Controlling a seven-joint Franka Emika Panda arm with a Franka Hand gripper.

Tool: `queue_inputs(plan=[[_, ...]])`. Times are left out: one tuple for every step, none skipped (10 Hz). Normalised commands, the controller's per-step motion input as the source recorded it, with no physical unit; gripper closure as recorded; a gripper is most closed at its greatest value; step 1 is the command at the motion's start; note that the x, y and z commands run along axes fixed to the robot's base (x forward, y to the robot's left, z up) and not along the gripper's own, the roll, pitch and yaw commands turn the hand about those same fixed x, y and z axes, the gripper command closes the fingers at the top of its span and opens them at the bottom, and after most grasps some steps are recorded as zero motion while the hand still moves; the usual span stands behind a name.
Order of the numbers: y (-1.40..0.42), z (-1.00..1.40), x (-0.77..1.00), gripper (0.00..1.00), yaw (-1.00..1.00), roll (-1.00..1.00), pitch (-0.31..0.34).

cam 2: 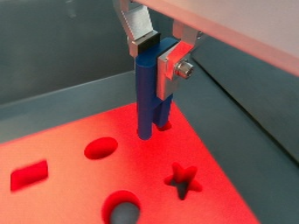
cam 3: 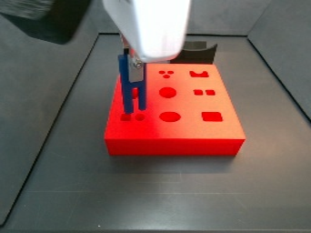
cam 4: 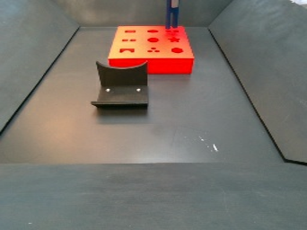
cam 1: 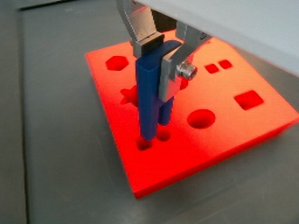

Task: Insert the square-circle object.

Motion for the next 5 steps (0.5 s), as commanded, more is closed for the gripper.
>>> queue_inputs(plan=[[0.0, 0.0, 0.0, 1.0, -1.0, -0.04, -0.067], [0.0, 0.0, 0.0, 1.0, -1.0, -0.01, -0.084], [0.0, 0.0, 0.0, 1.0, -0.99, 0.0, -0.076], [-0.06, 0.02, -0.02, 1.0, -0.87, 0.06, -0.059], [-0.19, 0.0, -0.09, 1.0, -0.65, 0.21, -0.017]])
